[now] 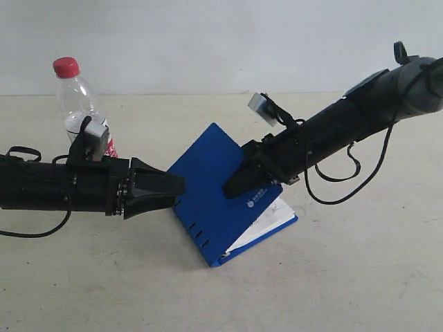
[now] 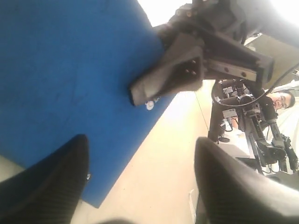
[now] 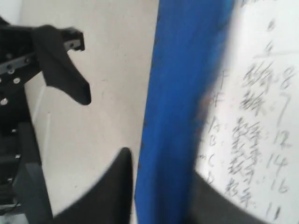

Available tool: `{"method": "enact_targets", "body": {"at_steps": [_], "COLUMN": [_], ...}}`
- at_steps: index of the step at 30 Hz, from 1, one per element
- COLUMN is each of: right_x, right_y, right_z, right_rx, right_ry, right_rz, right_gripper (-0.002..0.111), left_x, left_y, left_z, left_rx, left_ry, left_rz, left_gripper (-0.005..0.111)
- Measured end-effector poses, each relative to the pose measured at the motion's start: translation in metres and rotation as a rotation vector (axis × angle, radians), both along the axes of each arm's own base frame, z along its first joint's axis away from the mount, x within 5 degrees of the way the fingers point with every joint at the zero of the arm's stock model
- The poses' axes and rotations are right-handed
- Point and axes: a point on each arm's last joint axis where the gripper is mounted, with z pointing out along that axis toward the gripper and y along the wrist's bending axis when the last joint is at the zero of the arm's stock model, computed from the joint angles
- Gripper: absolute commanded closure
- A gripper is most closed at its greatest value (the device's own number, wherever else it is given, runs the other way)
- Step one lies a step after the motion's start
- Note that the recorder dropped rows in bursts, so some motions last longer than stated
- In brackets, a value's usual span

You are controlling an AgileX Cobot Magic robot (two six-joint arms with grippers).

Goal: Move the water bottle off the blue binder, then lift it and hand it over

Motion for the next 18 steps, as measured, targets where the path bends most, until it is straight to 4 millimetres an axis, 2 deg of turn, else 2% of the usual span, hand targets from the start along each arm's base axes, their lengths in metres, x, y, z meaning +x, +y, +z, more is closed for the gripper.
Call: {"method": "enact_targets", "body": {"at_steps": [3,7,11,13,18], "right_x": [0.004,0.007,0.028,0.031,0.026], "right_y": [0.001,-0.003,-0.037,-0.046,-0.042], "right_z": [0.004,0.008,0.022,0.023,0.02], "right_rx": [0.007,0.071,0.21,0.206,0.167], "right_ry": [-0.043,-0.085,-0.098,-0.093,-0.075], "right_rz": [0.017,0.038,-0.131,-0.163,-0.124], "right_gripper": [0.108,0.108,0.108,0.108,0.108], "left_x": [0.001,0.005,0.004,0.003,0.011], "left_y": [0.002,0.019,0.022,0.021,0.014], "left_z": [0.0,-0.014,-0.02,-0.018,-0.004], "left_rx": [0.0,0.145,0.191,0.183,0.066], "left_ry": [0.0,0.056,0.073,0.044,-0.08], "left_rz": [0.007,0.115,0.137,0.119,0.038], "left_gripper": [0.045,0.045,0.045,0.045,0.045]}}
